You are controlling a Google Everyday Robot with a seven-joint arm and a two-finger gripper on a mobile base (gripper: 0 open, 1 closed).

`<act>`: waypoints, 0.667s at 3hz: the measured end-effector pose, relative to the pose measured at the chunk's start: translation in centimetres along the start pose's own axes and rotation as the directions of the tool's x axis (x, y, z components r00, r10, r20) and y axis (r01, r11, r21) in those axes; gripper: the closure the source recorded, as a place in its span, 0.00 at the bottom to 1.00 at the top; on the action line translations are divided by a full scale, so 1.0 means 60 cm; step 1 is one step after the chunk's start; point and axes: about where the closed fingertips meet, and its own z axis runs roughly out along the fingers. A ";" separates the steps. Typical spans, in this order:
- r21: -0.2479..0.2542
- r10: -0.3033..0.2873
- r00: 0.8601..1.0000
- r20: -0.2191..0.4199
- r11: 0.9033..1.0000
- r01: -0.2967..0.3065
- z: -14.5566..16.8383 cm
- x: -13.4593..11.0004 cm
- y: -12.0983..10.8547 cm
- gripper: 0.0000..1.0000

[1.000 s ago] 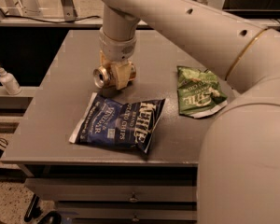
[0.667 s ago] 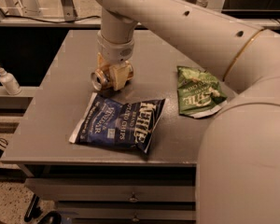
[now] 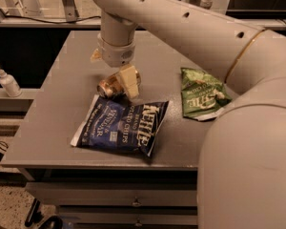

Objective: Knock orange can over

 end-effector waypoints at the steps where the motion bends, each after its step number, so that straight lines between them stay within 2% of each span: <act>1: 0.000 -0.001 1.000 -0.004 1.000 0.001 -0.001 0.003 0.000 0.00; 2: 0.018 0.038 0.999 -0.015 0.999 -0.038 -0.019 0.036 0.001 0.00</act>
Offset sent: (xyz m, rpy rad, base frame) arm 0.0321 -0.0489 0.0278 0.0154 -0.0378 -0.1114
